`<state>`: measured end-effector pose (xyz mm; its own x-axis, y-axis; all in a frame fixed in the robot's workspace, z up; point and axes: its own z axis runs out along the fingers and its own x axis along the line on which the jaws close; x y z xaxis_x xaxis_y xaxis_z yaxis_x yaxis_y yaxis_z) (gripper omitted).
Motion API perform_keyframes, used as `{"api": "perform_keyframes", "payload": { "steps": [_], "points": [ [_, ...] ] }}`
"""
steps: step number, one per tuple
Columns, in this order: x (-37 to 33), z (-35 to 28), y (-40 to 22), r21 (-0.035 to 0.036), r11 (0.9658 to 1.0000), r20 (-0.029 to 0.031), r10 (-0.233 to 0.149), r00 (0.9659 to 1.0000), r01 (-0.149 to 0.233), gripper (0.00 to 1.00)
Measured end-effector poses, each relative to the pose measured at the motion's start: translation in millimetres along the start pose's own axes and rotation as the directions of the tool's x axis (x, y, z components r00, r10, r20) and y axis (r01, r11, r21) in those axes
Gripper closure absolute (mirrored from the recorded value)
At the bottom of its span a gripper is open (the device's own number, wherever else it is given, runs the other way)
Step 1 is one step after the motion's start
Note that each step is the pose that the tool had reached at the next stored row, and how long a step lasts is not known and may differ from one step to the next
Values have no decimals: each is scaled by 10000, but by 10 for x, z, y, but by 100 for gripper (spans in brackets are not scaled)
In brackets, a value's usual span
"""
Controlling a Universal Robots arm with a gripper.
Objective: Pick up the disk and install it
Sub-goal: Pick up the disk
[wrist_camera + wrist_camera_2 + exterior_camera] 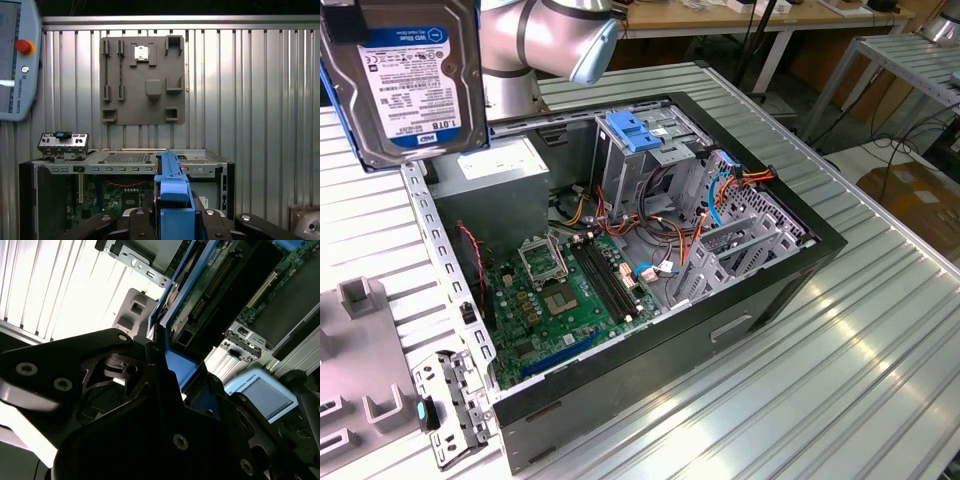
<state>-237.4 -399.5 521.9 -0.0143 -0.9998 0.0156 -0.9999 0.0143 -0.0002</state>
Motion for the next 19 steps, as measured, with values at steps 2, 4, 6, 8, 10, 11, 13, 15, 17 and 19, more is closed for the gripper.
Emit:
{"api": "perform_keyframes", "payload": {
  "steps": [2, 4, 6, 8, 10, 11, 13, 15, 17, 19],
  "points": [
    [4, 1, -35, 0, 10000, 0, 1, 10000, -1, 63],
    [8, 1, -72, 0, 10000, -1, 0, 10000, 0, 63],
    [12, 2, -108, 1, 10000, 0, 0, 10000, 0, 63],
    [15, 3, -146, 1, 10000, -1, -1, 10000, 1, 63],
    [21, 4, -201, 0, 10000, -2, 0, 10000, 0, 63],
    [24, 4, -216, 1, 10000, -1, 1, 10000, -1, 63],
    [37, 5, -245, 1, 10000, -2, 1, 10000, -1, 63],
    [51, 6, -273, 0, 10000, -2, 1, 10000, -1, 63],
    [56, 7, -322, 0, 10000, -7, 2, 10000, -2, 63],
    [57, 7, -371, 0, 10000, -11, 2, 10000, -2, 63]
  ]
}}
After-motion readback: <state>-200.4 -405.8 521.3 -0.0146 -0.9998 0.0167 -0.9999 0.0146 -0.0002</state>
